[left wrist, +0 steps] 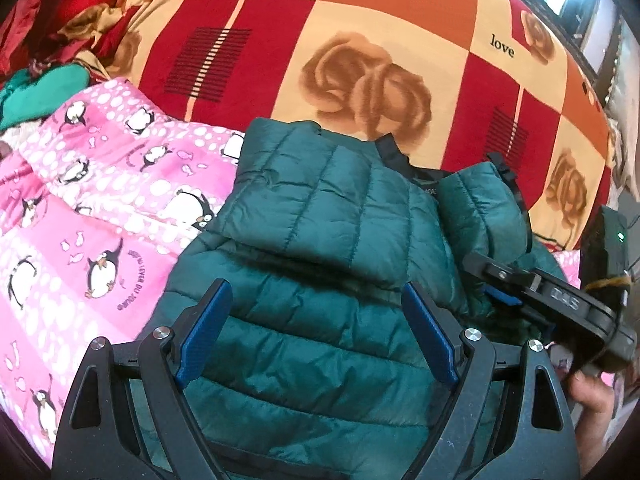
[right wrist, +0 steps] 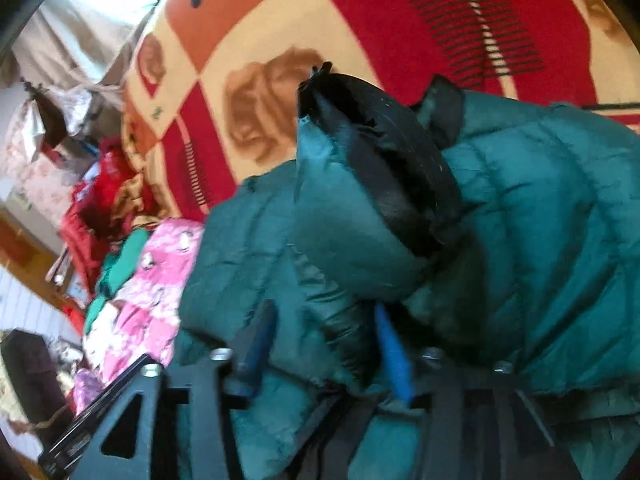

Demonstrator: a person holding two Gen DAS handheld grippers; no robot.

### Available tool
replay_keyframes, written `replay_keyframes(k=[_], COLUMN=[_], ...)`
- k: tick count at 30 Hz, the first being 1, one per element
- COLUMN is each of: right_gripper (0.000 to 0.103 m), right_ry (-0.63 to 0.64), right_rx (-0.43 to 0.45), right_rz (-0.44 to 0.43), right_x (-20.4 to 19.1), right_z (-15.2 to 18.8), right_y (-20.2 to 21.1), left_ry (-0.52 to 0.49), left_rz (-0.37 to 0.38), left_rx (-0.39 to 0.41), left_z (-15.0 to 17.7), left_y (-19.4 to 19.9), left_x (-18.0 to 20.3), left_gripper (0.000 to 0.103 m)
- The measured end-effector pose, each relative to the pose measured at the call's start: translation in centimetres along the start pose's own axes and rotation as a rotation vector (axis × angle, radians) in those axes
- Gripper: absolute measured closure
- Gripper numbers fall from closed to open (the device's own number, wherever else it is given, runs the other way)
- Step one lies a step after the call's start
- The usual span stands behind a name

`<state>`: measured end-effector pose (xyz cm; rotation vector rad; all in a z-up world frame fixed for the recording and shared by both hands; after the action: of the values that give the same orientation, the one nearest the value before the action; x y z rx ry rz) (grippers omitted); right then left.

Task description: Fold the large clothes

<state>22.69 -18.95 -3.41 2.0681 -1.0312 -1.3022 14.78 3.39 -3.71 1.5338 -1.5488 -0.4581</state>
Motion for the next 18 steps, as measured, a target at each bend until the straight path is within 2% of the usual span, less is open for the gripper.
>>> replay_keyframes(k=[3, 7, 10, 14, 18], right_gripper=[0.042, 0.040, 0.035, 0.033, 0.033], right_ry=[0.049, 0.069, 0.049, 0.010, -0.027], right_rx=[0.037, 0.099, 0.146, 0.188, 0.205], right_rz=[0.010, 0.074, 0.101, 0.143, 0.195], right_x=[-0.5, 0.5, 2.0, 4.0, 6.4], right_z=[0.1, 0.3, 0.6, 1.0, 1.3], right_y=[2.9, 6.8, 9.5, 12.0, 13.6], left_ry=[0.054, 0.073, 0.075, 0.109, 0.111], left_rz=[0.062, 0.128, 0.184, 0.175, 0.108], left_rx=[-0.016, -0.025, -0.020, -0.048, -0.043], left_z=[-0.3, -0.7, -1.3, -2.3, -3.6], left_y=[-0.1, -0.1, -0.2, -1.5, -2.9], left_x=[0.1, 1.3, 2.7, 3.6, 4.1], left_gripper=[0.016, 0.015, 0.008, 0.007, 0.007])
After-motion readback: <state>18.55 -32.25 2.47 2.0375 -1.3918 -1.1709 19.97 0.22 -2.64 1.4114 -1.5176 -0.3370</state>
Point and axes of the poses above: each gripper's, at about its wrist camera, not at the fingertips, and y roughly against the way its jaws point, x to its right, z to its underside, the point moved 5 cm from there along -y, roughly the way its jaws point, and after that the axes turned 6 degrees about -x, right-handed, at the moved point
